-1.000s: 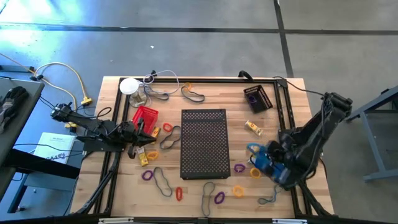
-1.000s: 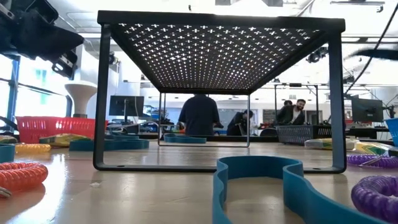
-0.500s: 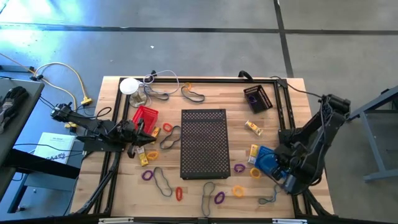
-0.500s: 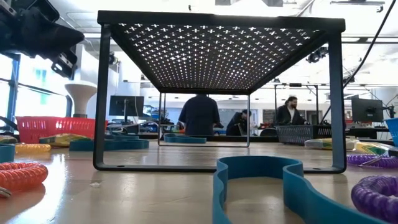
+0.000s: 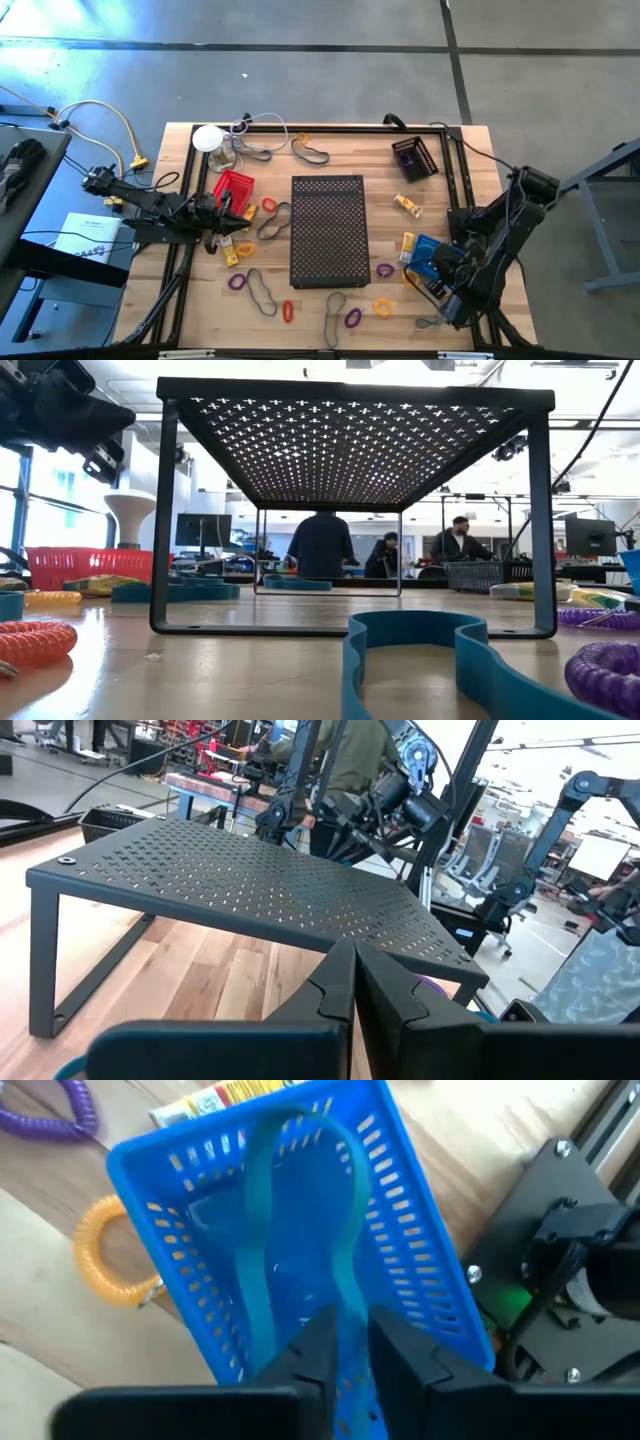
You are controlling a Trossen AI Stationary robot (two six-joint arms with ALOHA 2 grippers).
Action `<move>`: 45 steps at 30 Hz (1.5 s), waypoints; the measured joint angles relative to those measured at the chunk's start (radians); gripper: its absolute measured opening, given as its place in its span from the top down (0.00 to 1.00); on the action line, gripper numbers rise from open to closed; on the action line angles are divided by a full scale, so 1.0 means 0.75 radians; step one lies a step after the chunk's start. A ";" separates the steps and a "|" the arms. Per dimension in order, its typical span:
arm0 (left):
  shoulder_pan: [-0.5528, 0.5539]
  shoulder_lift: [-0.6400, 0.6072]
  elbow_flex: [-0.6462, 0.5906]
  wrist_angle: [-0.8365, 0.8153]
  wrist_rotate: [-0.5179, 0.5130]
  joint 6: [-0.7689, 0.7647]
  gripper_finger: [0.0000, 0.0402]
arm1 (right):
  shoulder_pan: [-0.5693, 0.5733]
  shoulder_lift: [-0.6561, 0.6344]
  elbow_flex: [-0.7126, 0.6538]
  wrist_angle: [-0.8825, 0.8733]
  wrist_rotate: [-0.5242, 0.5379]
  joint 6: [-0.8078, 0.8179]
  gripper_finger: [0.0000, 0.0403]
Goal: Pick & Place Office Desk Supplies
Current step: Put the blue rubber band into the blue bin, then put the violet spring keychain into the black bin
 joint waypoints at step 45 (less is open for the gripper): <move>-0.028 0.237 0.000 0.253 -0.055 0.003 0.60 | -0.475 0.276 0.086 0.856 0.135 -1.301 0.39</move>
